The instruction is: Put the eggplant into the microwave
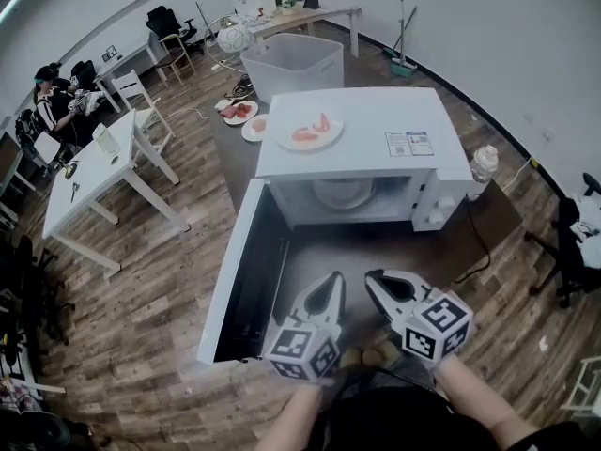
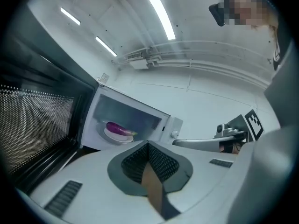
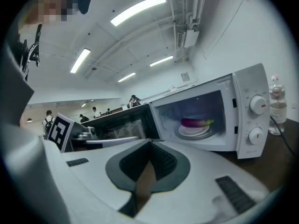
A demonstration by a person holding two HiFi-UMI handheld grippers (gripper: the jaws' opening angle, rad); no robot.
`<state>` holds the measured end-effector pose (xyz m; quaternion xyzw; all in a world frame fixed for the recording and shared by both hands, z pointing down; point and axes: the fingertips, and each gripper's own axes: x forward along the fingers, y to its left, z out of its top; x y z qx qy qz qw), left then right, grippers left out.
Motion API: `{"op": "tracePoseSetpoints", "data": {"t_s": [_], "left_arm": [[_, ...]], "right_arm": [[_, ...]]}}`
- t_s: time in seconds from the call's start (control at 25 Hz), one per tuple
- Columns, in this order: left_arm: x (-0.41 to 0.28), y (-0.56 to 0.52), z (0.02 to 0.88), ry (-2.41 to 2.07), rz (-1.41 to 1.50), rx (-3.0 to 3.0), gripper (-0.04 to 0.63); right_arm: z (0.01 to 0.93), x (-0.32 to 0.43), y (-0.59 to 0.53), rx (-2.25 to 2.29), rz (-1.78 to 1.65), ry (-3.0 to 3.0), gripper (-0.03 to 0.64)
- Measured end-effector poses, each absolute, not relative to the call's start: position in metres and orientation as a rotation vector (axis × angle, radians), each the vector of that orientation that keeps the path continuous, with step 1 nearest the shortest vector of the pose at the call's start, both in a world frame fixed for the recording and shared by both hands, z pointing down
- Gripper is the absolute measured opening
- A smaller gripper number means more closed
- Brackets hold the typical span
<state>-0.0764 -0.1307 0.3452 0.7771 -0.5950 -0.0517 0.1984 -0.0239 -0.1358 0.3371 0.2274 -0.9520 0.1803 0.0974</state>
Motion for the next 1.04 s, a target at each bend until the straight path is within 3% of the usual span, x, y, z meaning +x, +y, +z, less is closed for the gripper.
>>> {"op": "tracePoseSetpoints", "data": {"t_s": [1.04], "left_arm": [[-0.064,-0.127,0.347,-1.682,-0.145,2.133,0.0]], "right_arm": [[0.343,-0.016,-0.134,0.635,0.563,-2.812,0.0]]}}
